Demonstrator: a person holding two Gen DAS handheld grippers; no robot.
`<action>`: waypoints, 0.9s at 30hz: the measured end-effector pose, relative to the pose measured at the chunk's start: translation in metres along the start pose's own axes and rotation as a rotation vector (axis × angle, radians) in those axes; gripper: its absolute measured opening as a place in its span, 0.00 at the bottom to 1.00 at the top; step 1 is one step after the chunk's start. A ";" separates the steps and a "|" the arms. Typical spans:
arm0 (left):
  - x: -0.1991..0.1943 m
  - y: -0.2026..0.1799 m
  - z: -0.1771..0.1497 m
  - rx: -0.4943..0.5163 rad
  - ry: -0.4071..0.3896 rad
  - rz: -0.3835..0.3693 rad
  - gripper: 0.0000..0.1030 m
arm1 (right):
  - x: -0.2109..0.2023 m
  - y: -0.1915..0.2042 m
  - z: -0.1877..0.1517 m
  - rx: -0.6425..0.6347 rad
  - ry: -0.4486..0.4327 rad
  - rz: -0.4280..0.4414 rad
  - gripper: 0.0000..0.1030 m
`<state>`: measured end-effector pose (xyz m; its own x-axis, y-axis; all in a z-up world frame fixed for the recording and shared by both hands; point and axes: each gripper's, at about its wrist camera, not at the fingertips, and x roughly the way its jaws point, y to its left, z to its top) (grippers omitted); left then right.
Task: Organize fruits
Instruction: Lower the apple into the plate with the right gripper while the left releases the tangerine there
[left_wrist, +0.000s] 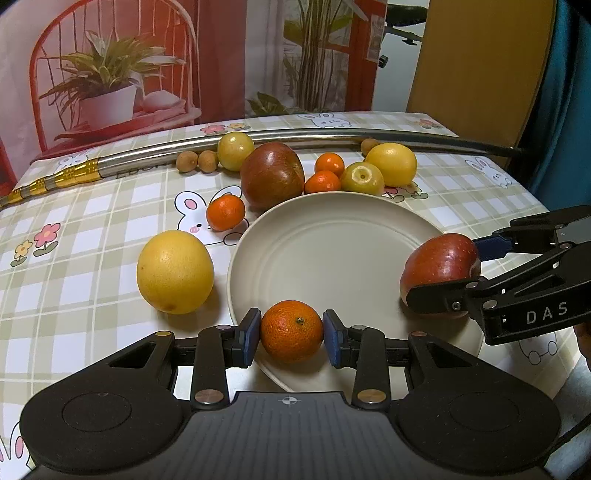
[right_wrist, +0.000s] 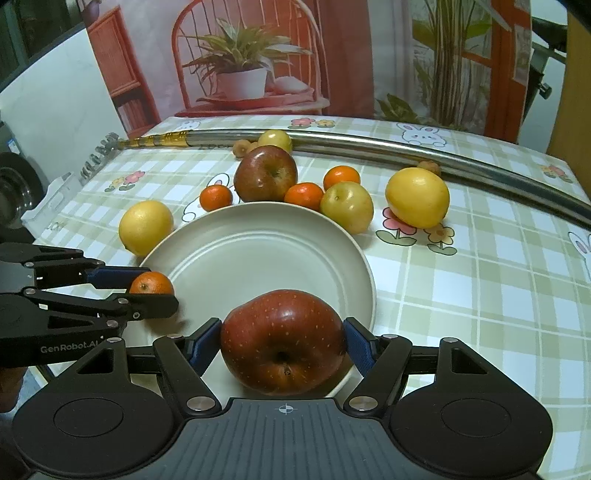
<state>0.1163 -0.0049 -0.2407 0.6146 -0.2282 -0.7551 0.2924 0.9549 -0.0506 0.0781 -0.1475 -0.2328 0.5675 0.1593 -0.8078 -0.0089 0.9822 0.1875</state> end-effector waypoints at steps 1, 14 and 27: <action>0.000 0.000 0.000 0.000 0.000 0.000 0.37 | 0.000 0.000 0.000 -0.001 0.002 -0.003 0.66; -0.006 0.003 0.001 -0.044 -0.015 -0.021 0.43 | -0.018 0.004 0.004 -0.051 -0.065 -0.036 0.65; -0.031 0.041 0.009 -0.224 -0.095 -0.025 0.43 | -0.042 -0.016 0.014 0.017 -0.178 -0.099 0.64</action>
<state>0.1158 0.0391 -0.2131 0.6785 -0.2589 -0.6874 0.1454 0.9646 -0.2198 0.0661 -0.1713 -0.1942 0.7013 0.0409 -0.7117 0.0668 0.9902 0.1227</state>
